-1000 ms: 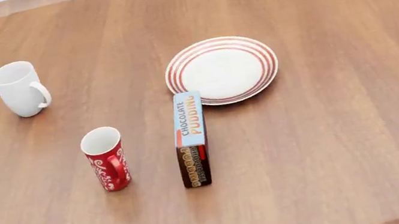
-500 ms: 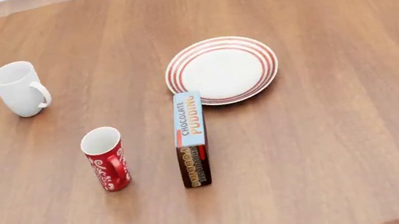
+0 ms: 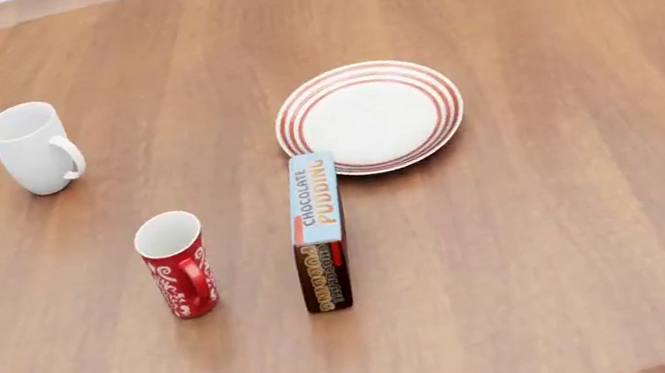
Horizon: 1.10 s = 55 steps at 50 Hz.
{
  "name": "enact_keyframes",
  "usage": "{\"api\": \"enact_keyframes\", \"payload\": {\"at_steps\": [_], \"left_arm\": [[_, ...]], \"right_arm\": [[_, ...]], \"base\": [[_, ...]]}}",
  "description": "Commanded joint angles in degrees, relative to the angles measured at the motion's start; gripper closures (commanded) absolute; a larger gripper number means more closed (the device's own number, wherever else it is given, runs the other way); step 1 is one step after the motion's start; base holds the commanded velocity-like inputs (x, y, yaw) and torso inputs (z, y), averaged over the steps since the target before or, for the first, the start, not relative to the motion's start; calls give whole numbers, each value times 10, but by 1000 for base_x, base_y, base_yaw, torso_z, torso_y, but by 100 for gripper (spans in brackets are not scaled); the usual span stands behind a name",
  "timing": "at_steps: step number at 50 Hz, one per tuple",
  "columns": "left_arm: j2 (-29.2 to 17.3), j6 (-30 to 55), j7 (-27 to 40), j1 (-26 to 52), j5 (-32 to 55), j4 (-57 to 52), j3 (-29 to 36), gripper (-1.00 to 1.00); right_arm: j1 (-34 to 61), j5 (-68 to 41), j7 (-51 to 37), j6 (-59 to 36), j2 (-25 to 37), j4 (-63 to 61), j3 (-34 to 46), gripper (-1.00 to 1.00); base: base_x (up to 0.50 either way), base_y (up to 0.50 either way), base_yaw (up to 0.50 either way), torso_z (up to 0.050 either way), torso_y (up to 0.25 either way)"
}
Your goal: Pick up the red mug and put it on the plate
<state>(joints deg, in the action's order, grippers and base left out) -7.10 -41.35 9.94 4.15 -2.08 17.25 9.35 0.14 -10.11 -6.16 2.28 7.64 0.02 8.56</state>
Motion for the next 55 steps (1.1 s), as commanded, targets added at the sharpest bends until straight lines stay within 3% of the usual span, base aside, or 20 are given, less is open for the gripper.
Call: {"api": "enact_keyframes", "payload": {"at_steps": [1, 55], "left_arm": [[-5, -9, 6, 2, -1, 4, 7, -100], [-21, -11, 25, 6, 9, 6, 32, -100]], "right_arm": [[1, -5, -4, 8, 4, 4, 5, -100], [1, -24, -14, 10, 23, -2, 30, -100]], "base": [[0, 0, 0, 0, 0], [0, 127, 0, 0, 0]]}}
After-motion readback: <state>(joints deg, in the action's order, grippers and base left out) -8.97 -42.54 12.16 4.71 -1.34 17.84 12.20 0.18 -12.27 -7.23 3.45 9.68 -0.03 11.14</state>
